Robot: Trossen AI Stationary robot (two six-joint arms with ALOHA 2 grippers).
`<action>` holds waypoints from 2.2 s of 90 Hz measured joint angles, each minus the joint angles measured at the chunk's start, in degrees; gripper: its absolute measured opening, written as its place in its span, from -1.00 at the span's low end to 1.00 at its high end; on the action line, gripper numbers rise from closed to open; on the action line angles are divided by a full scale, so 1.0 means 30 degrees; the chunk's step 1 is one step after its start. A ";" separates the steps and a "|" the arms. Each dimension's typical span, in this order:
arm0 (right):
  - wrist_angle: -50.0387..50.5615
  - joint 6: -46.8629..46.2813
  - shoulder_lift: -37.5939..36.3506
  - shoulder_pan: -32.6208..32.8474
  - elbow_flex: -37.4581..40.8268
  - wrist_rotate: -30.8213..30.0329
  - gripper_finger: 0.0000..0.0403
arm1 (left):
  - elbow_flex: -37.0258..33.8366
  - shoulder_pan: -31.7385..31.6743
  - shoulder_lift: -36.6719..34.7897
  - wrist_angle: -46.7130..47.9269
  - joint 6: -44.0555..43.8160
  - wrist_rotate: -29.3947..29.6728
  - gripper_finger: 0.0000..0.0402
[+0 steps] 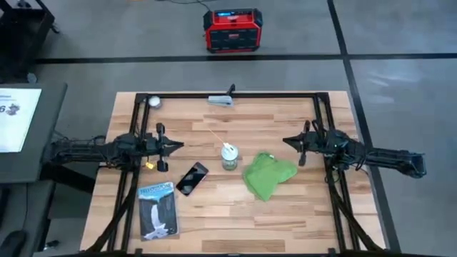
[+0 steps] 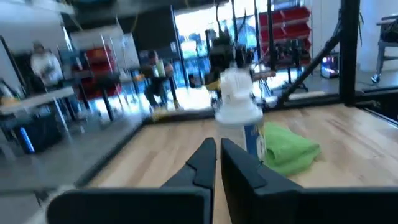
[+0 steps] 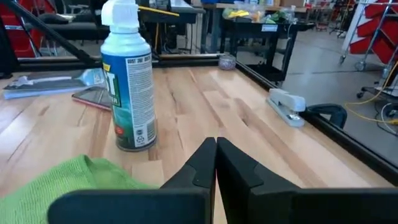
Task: Apply microfiber cloth
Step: Return to Home Position
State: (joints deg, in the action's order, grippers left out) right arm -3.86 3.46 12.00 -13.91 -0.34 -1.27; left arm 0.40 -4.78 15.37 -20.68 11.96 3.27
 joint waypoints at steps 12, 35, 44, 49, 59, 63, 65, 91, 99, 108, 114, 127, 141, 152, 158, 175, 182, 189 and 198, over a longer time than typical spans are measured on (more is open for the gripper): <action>0.0537 -0.0123 -0.0004 0.0000 0.0000 -0.0004 -1.00 | -0.0007 0.0315 -0.1737 0.1677 0.0270 0.0128 -1.00; 0.0609 -0.0147 -0.0013 0.0000 0.0015 0.0251 -1.00 | 0.0001 0.1607 -0.4988 0.5234 0.0998 0.1288 -1.00; 0.0718 -0.0267 -0.0026 0.0022 0.0015 0.0738 -1.00 | -0.0014 0.1685 -0.5066 0.6178 -0.0036 0.1532 -1.00; 0.0762 -0.0284 -0.0033 0.0022 0.0015 0.0795 -1.00 | -0.0014 0.1727 -0.5090 0.6199 -0.0199 0.1458 -1.00; 0.0874 -0.0546 0.0073 0.0015 0.0015 0.0725 -1.00 | -0.0014 0.1727 -0.5057 0.6171 -0.0073 0.1515 -1.00; 0.0904 -0.0724 0.0151 0.0015 0.0015 0.0718 -1.00 | -0.0014 0.1689 -0.5053 0.6200 0.0010 0.1535 -1.00; 0.0907 -0.0902 0.0178 0.0015 0.0015 0.0718 -1.00 | -0.0014 0.1667 -0.5040 0.6206 0.0008 0.1532 -1.00; 0.0984 -0.1654 0.0628 0.0000 0.0029 0.0718 -1.00 | -0.0014 0.1302 -0.4487 0.6240 0.0044 0.1586 -1.00; 0.1055 -0.1654 0.0613 0.0000 0.0029 0.0718 -1.00 | -0.0008 0.1275 -0.4499 0.6250 0.0218 0.1592 -1.00; 0.1079 -0.1716 0.0630 0.0000 0.0029 0.0721 -1.00 | -0.0014 0.1275 -0.4492 0.6257 -0.0702 0.1586 -1.00; 0.1079 -0.1712 0.0614 0.0000 0.0029 0.0725 -1.00 | -0.0014 0.1275 -0.4492 0.6260 -0.1090 0.1593 -1.00; 0.1088 -0.1705 0.0623 0.0000 0.0029 0.0725 -1.00 | -0.0014 0.1275 -0.4492 0.6272 -0.1459 0.1601 -1.00; 0.1115 -0.1692 0.0623 0.0000 0.0029 0.0725 -1.00 | -0.0014 0.1275 -0.4492 0.6302 -0.1441 0.1608 -1.00; 0.1115 -0.1653 0.0623 0.0000 0.0029 0.0732 -1.00 | -0.0014 0.1275 -0.4492 0.6325 -0.1402 0.1613 -1.00; 0.1118 -0.1647 0.0623 0.0000 0.0029 0.0732 -1.00 | -0.0014 0.1275 -0.4492 0.6330 -0.1438 0.1623 -1.00; 0.1122 -0.1651 0.0616 0.0000 0.0029 0.0743 -1.00 | 0.0006 0.1750 -0.3869 0.6033 -0.1401 0.1963 -1.00; 0.1098 -0.1651 0.0623 0.0000 0.0029 0.0744 -1.00 | 0.0203 0.2560 -0.2472 0.6077 -0.1459 0.1794 -1.00; 0.1071 -0.1654 0.0616 0.0000 0.0029 0.0769 -1.00 | 0.0307 0.2949 -0.1677 0.6228 -0.1475 0.1759 -1.00; 0.1050 -0.1654 0.0617 0.0000 0.0029 0.0769 -1.00 | 0.0338 0.3111 -0.0793 0.6357 -0.1491 0.1710 -1.00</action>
State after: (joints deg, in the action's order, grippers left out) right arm -0.71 -1.50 13.85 -13.91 -0.25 1.04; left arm 1.42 4.56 12.99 -1.61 7.49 8.40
